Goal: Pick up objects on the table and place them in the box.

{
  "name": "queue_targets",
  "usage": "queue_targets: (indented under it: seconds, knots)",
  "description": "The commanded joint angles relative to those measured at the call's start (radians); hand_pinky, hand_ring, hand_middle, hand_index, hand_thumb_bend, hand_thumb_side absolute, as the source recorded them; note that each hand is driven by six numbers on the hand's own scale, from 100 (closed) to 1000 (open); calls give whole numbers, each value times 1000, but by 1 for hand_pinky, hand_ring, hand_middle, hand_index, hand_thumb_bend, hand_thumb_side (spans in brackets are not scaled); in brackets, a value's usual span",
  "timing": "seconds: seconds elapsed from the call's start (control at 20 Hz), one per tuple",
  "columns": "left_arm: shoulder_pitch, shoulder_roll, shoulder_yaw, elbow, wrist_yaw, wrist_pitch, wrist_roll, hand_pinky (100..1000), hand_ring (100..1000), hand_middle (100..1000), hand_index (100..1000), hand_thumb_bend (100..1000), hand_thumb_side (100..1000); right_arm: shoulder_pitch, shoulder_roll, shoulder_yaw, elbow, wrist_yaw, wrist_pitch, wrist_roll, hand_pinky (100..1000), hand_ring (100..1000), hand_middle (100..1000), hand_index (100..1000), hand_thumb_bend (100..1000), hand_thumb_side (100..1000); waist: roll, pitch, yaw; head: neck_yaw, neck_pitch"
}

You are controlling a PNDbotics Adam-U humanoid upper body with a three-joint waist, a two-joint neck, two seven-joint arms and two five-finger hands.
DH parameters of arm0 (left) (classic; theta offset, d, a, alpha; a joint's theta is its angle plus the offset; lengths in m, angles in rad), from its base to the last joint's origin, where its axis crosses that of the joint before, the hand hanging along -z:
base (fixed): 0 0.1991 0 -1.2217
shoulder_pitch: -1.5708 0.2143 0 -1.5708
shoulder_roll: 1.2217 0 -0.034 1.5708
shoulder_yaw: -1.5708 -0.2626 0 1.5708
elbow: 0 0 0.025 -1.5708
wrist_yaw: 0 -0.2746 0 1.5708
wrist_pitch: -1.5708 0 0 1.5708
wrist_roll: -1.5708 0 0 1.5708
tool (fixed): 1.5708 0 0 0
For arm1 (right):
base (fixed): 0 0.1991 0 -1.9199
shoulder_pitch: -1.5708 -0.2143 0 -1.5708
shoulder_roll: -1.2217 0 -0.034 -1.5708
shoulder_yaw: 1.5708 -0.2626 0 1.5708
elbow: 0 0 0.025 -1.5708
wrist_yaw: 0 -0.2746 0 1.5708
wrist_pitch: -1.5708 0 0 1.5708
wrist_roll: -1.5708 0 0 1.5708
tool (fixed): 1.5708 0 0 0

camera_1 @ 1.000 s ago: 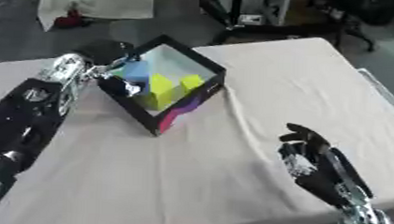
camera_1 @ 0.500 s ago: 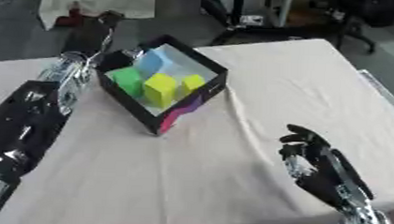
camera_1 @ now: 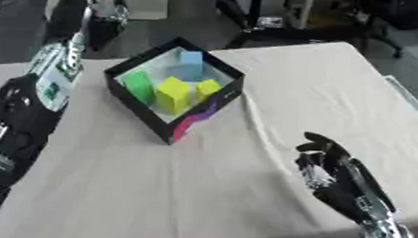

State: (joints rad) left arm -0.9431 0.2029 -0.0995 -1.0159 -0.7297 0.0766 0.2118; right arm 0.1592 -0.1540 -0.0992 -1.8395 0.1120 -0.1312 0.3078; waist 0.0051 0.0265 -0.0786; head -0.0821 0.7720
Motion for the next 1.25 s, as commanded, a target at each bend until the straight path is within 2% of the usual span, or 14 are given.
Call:
queue_targets:
  seconds: [0.05, 0.15, 0.3, 0.5, 0.65, 0.9, 1.25]
  knots:
    - [64, 105, 21, -169, 234, -19, 32, 772, 713, 752, 866, 100, 944, -7, -7, -9, -8, 1, 0, -4, 825, 661, 697, 890, 100, 420, -8, -3, 5, 0, -2]
    - [155, 149, 42, -247, 347, -12, 63, 750, 682, 731, 851, 100, 941, -9, -5, -10, -8, 2, 0, -6, 825, 661, 697, 890, 100, 422, -8, 1, 9, 10, -2]
    - [283, 186, 75, -345, 455, -4, 94, 733, 644, 694, 847, 100, 948, -11, -2, -13, -10, 3, 0, -11, 824, 660, 696, 889, 100, 422, -8, 6, 13, 27, -2]
    - [461, 189, 133, -459, 555, 8, 143, 724, 630, 683, 850, 100, 972, -13, 5, -15, -11, 4, 0, -26, 823, 653, 689, 889, 100, 433, -7, 17, 26, 58, -2]
    - [564, 168, 151, -517, 584, 7, 150, 722, 627, 682, 853, 100, 989, -20, 9, -15, -13, 2, -2, -34, 821, 648, 685, 888, 100, 433, -8, 23, 32, 88, -2]
    - [649, 120, 153, -563, 598, -2, 137, 720, 623, 678, 852, 100, 1000, -27, 16, -16, -16, -2, -4, -51, 814, 638, 678, 886, 100, 434, -14, 38, 32, 143, -2]
    - [673, 106, 117, -564, 618, -14, 97, 713, 603, 653, 841, 100, 1000, -36, 22, -13, -21, -10, -10, -69, 808, 625, 665, 880, 100, 434, -20, 54, 25, 180, -2]
